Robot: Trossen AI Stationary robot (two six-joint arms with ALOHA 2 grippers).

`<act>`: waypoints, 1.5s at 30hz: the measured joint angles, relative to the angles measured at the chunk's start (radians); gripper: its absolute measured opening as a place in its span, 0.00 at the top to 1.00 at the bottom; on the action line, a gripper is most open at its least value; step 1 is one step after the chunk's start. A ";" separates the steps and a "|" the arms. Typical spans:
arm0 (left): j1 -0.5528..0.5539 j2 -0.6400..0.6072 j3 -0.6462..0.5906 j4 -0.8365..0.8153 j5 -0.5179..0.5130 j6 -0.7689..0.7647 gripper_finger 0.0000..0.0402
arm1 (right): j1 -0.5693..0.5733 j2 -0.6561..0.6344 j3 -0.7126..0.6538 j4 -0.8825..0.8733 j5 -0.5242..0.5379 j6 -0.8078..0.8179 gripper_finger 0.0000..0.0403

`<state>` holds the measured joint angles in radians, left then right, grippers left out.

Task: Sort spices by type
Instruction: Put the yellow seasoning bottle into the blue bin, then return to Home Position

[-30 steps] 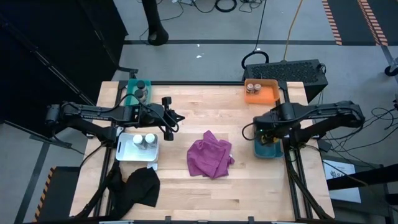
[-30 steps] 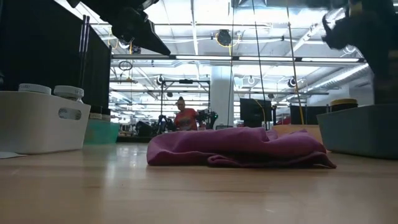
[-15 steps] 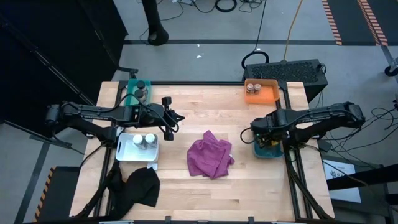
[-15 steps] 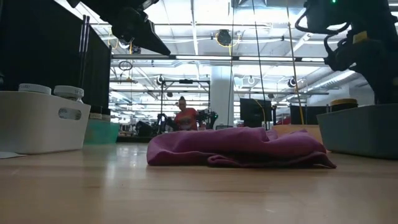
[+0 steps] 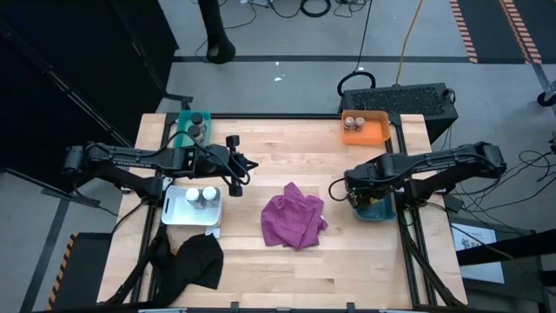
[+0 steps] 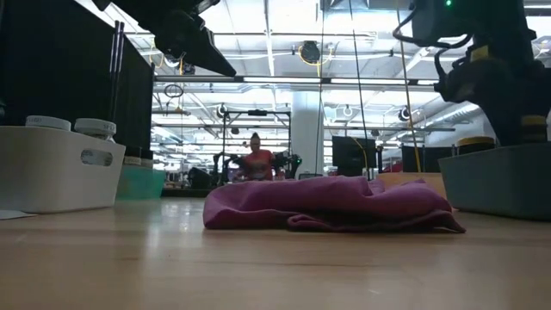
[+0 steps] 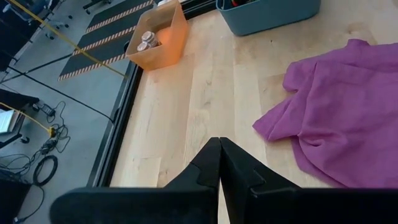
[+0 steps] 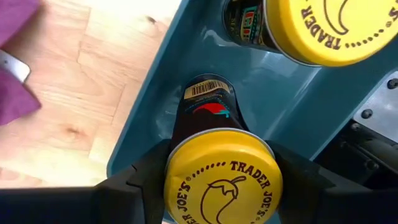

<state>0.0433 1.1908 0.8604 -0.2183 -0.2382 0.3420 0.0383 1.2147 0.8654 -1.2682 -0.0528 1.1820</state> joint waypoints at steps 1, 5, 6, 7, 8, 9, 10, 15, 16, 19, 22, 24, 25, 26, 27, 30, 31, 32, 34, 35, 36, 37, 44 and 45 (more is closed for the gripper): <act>0.000 0.000 0.000 0.000 0.000 0.000 0.97 | 0.000 0.008 0.000 0.001 0.000 0.000 0.50; 0.000 0.000 0.000 -0.001 0.000 0.000 0.97 | 0.000 0.034 0.000 0.002 0.000 -0.014 0.48; 0.000 0.000 0.000 -0.002 0.000 0.000 0.97 | 0.000 0.038 0.000 0.003 0.000 -0.017 0.46; 0.000 0.000 0.000 -0.007 0.000 -0.010 0.97 | 0.000 0.042 0.000 0.003 0.000 -0.020 0.45; 0.000 0.000 0.000 -0.013 0.000 -0.029 0.97 | 0.000 0.043 0.000 0.004 0.000 -0.021 0.43; 0.000 0.000 0.000 -0.016 -0.001 -0.051 0.97 | 0.000 0.043 0.000 0.004 0.000 -0.027 0.41; 0.000 0.000 0.000 -0.018 -0.001 -0.072 0.97 | 0.000 0.043 0.000 0.005 0.001 -0.034 0.39; 0.000 0.000 0.000 -0.043 0.000 -0.193 0.97 | 0.000 0.042 0.006 -0.008 0.019 -0.044 0.33; 0.000 0.000 0.000 -0.050 0.003 -0.222 0.97 | 0.000 0.043 0.018 -0.026 0.023 -0.046 0.33; -0.008 -0.016 0.000 -0.087 0.062 -0.259 0.97 | 0.014 0.038 0.089 -0.098 0.115 -0.046 0.34; -0.069 -0.080 0.000 -0.010 0.116 -0.231 0.97 | 0.044 0.025 0.197 -0.134 0.284 -0.059 0.35; -0.116 -0.142 0.000 0.038 0.165 -0.180 0.97 | 0.068 0.014 0.267 -0.101 0.402 -0.121 0.36; -0.138 -0.179 0.000 0.055 0.187 -0.156 0.97 | 0.083 0.007 0.293 -0.058 0.473 -0.158 0.36; -0.160 -0.220 0.000 0.073 0.199 -0.142 0.97 | 0.099 0.000 0.309 -0.007 0.548 -0.200 0.36; -0.183 -0.263 0.001 0.078 0.204 -0.131 0.97 | 0.116 -0.004 0.318 0.048 0.610 -0.248 0.36; -0.249 -0.409 -0.023 0.045 0.189 -0.106 0.97 | 0.166 -0.027 0.305 0.244 0.756 -0.451 0.36; -0.266 -0.463 -0.046 0.041 0.176 -0.107 0.97 | 0.185 -0.037 0.289 0.307 0.793 -0.508 0.36; -0.284 -0.519 -0.073 0.040 0.163 -0.117 0.97 | 0.206 -0.048 0.266 0.375 0.827 -0.565 0.36; -0.310 -0.632 -0.146 0.063 0.140 -0.140 0.97 | 0.242 -0.080 0.200 0.513 0.842 -0.676 0.36; -0.320 -0.692 -0.187 0.087 0.130 -0.150 0.97 | 0.259 -0.103 0.156 0.577 0.834 -0.718 0.36; -0.328 -0.747 -0.234 0.128 0.120 -0.156 0.97 | 0.275 -0.127 0.107 0.639 0.829 -0.747 0.36; -0.330 -0.793 -0.281 0.187 0.109 -0.159 0.97 | 0.290 -0.156 0.054 0.713 0.827 -0.776 0.36; -0.313 -0.885 -0.522 0.464 -0.036 -0.101 0.97 | 0.338 -0.390 -0.374 1.495 0.761 -1.189 0.37; -0.295 -0.882 -0.548 0.511 -0.069 -0.095 0.97 | 0.319 -0.418 -0.424 1.616 0.718 -1.257 0.37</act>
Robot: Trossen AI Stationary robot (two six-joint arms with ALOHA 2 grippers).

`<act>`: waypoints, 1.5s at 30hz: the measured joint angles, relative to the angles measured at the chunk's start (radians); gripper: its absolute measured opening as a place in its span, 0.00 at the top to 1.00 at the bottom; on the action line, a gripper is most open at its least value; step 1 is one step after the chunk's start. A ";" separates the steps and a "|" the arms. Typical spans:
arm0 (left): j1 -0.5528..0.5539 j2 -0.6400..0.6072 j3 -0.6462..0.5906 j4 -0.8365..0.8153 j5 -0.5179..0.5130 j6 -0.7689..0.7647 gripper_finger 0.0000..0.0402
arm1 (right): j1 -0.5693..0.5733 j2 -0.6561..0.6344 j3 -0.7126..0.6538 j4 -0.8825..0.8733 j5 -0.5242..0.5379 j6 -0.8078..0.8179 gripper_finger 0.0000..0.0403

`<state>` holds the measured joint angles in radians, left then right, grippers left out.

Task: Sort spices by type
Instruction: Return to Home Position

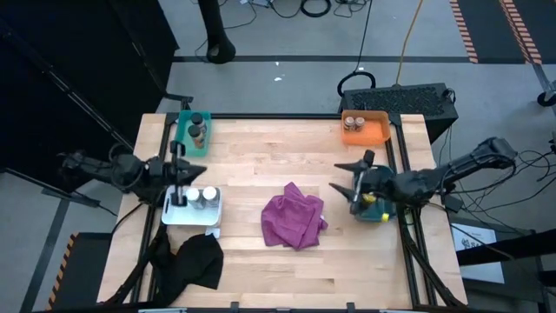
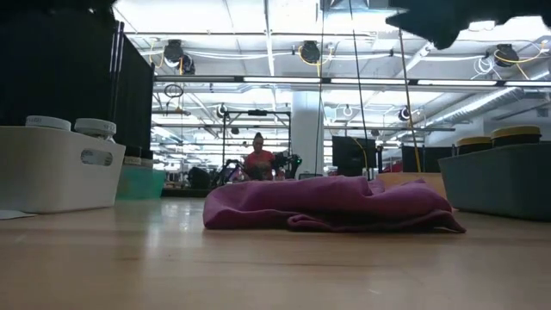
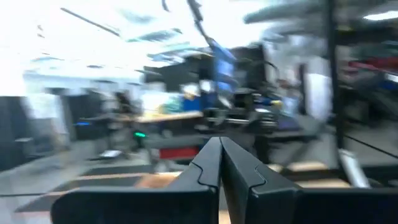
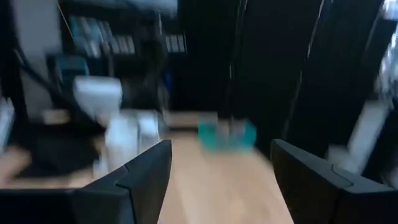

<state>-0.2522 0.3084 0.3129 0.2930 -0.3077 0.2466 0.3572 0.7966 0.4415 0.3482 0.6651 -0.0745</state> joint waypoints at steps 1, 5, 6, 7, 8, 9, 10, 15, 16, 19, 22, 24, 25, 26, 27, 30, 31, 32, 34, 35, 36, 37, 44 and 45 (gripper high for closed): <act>0.023 0.010 -0.018 0.047 -0.011 0.003 0.97 | -0.024 -0.026 -0.040 0.098 -0.046 -0.048 0.37; 0.129 0.005 -0.046 0.004 -0.010 -0.008 0.97 | -0.119 -0.130 -0.122 0.208 -0.196 -0.139 0.40; 0.147 -0.018 -0.046 -0.039 -0.008 -0.025 0.97 | -0.128 -0.164 -0.133 0.196 -0.201 -0.147 0.41; 0.159 -0.047 -0.046 -0.085 0.001 -0.044 0.97 | -0.132 -0.198 -0.141 0.186 -0.200 -0.153 0.42; 0.169 -0.077 -0.045 -0.128 0.017 -0.065 0.97 | -0.133 -0.232 -0.149 0.186 -0.202 -0.160 0.43; 0.175 -0.111 -0.044 -0.169 0.036 -0.085 0.97 | -0.132 -0.268 -0.159 0.173 -0.222 -0.166 0.44; 0.176 -0.149 -0.044 -0.211 0.054 -0.100 0.97 | -0.130 -0.309 -0.170 0.145 -0.248 -0.168 0.45; 0.173 -0.307 -0.040 -0.320 0.095 -0.111 0.97 | -0.117 -0.498 -0.182 -0.052 -0.308 -0.150 0.49; 0.173 -0.307 -0.041 -0.337 0.095 -0.111 0.97 | -0.113 -0.537 -0.182 -0.098 -0.309 -0.146 0.50; 0.175 -0.294 -0.058 -0.319 0.074 -0.112 0.97 | -0.100 -0.638 -0.183 -0.226 -0.350 -0.147 0.51; 0.176 -0.307 -0.115 -0.330 0.045 -0.126 0.97 | -0.094 -0.735 -0.212 -0.250 -0.385 -0.194 0.51; 0.176 -0.307 -0.153 -0.315 0.026 -0.109 0.97 | -0.094 -0.792 -0.256 -0.242 -0.394 -0.239 0.51; 0.176 -0.307 -0.178 -0.290 0.011 -0.107 0.97 | -0.095 -0.796 -0.284 -0.226 -0.387 -0.253 0.51; 0.176 -0.307 -0.209 -0.267 -0.009 -0.109 0.97 | -0.099 -0.794 -0.314 -0.190 -0.379 -0.272 0.51; 0.176 -0.307 -0.243 -0.248 -0.020 -0.109 0.97 | -0.103 -0.792 -0.352 -0.155 -0.370 -0.295 0.51; 0.175 -0.308 -0.305 -0.153 -0.015 -0.102 0.97 | -0.130 -0.783 -0.427 -0.021 -0.385 -0.352 0.51; 0.175 -0.303 -0.305 -0.143 -0.009 -0.102 0.97 | -0.139 -0.777 -0.426 -0.009 -0.425 -0.349 0.51; 0.175 -0.302 -0.305 -0.133 -0.002 -0.101 0.97 | -0.150 -0.774 -0.428 0.017 -0.475 -0.341 0.51; 0.175 -0.305 -0.305 -0.133 0.008 -0.081 0.97 | -0.163 -0.773 -0.427 0.057 -0.572 -0.323 0.51; 0.175 -0.306 -0.305 -0.119 0.010 -0.069 0.97 | -0.167 -0.773 -0.426 0.067 -0.588 -0.320 0.51; 0.175 -0.306 -0.305 -0.115 0.010 -0.060 0.97 | -0.169 -0.775 -0.426 0.068 -0.585 -0.315 0.51; 0.175 -0.306 -0.305 -0.125 0.010 -0.057 0.97 | -0.169 -0.776 -0.427 0.065 -0.571 -0.315 0.51; 0.175 -0.304 -0.305 -0.145 0.016 -0.108 0.97 | -0.168 -0.774 -0.427 0.045 -0.446 -0.308 0.51; 0.175 -0.304 -0.305 -0.145 0.016 -0.106 0.97 | -0.168 -0.774 -0.427 0.035 -0.433 -0.308 0.51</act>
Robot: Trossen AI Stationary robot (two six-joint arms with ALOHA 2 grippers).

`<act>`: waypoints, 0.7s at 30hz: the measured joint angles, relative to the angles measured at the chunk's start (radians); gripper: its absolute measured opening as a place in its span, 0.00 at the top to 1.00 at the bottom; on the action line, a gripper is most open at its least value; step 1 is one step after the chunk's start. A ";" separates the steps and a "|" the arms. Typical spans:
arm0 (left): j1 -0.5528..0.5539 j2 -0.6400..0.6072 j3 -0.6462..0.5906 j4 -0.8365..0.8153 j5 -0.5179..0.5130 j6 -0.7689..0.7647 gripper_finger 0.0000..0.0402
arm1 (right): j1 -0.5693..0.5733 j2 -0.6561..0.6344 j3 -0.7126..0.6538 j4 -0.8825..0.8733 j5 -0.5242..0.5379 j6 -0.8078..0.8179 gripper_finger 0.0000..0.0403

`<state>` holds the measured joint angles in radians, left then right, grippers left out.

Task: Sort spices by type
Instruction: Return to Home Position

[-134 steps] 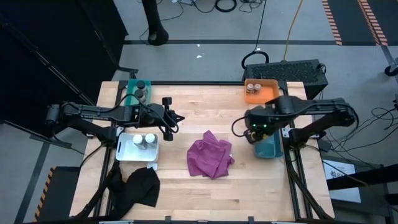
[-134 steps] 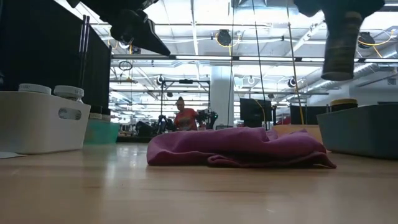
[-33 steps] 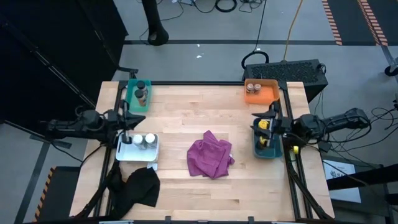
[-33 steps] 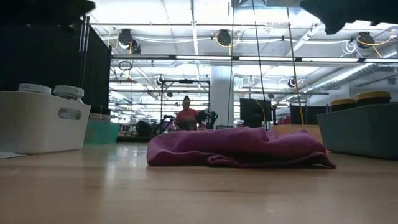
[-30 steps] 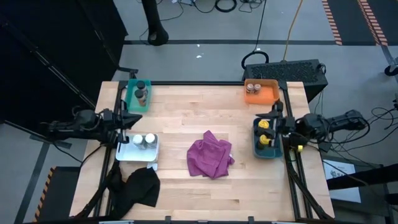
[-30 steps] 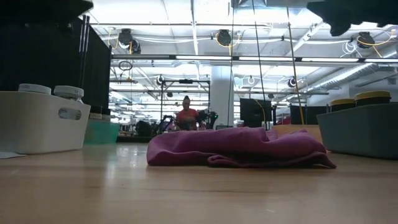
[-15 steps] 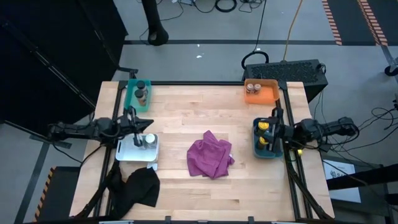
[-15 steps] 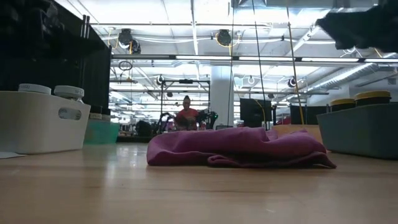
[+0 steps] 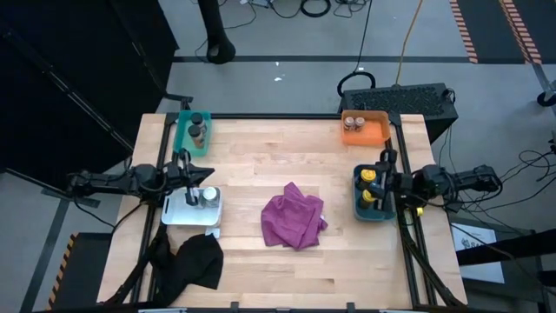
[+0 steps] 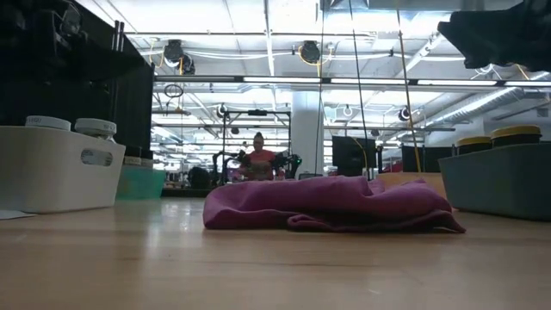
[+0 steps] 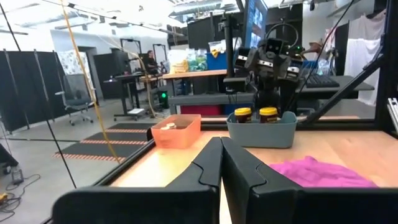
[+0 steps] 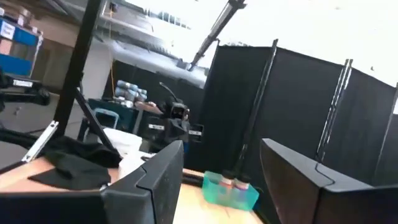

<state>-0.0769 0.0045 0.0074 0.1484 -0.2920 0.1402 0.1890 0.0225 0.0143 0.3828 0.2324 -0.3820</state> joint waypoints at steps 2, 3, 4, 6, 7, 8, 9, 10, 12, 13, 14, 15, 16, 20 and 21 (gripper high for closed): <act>0.000 0.000 0.000 0.000 0.000 -0.002 0.97 | 0.000 0.000 0.000 -0.011 0.005 0.001 0.51; 0.000 0.000 0.000 0.000 0.000 -0.002 0.97 | 0.000 0.000 0.000 -0.019 0.004 0.001 0.51; 0.000 0.000 0.000 -0.001 0.000 -0.002 0.97 | 0.000 0.000 0.000 -0.026 0.004 0.001 0.51; 0.000 0.000 0.000 0.000 0.000 -0.002 0.97 | 0.000 0.001 0.000 -0.034 0.004 0.001 0.51; 0.000 0.000 0.000 -0.001 0.000 -0.002 0.97 | 0.000 0.000 0.000 -0.035 0.004 0.001 0.51; 0.000 0.000 0.000 -0.001 0.000 -0.002 0.97 | 0.000 0.000 0.000 -0.035 0.004 0.002 0.51; 0.000 0.000 0.000 -0.001 0.000 -0.002 0.97 | 0.000 0.000 0.000 -0.036 0.004 0.002 0.51; 0.000 0.000 0.000 -0.001 0.000 -0.002 0.97 | 0.000 0.000 0.000 -0.037 0.004 0.002 0.51; 0.000 0.000 0.000 -0.001 0.000 -0.002 0.97 | 0.000 0.000 0.000 -0.037 0.004 0.003 0.51; 0.000 0.000 0.000 -0.001 0.000 -0.002 0.97 | 0.000 0.000 0.000 -0.037 0.004 0.003 0.51; 0.000 0.000 0.000 -0.001 0.000 -0.002 0.97 | 0.000 0.000 0.000 -0.037 0.004 0.003 0.51; 0.000 0.000 0.000 -0.001 0.000 -0.002 0.97 | 0.000 0.000 0.000 -0.037 0.004 0.003 0.51; 0.000 0.000 0.000 -0.001 0.000 -0.002 0.97 | 0.000 0.000 0.000 -0.037 0.003 0.003 0.51; 0.000 0.000 0.000 -0.001 0.000 -0.002 0.97 | 0.000 0.000 0.000 -0.037 0.003 0.003 0.51; 0.000 0.000 0.000 -0.001 0.000 -0.002 0.97 | 0.000 0.000 0.000 -0.037 0.003 0.003 0.51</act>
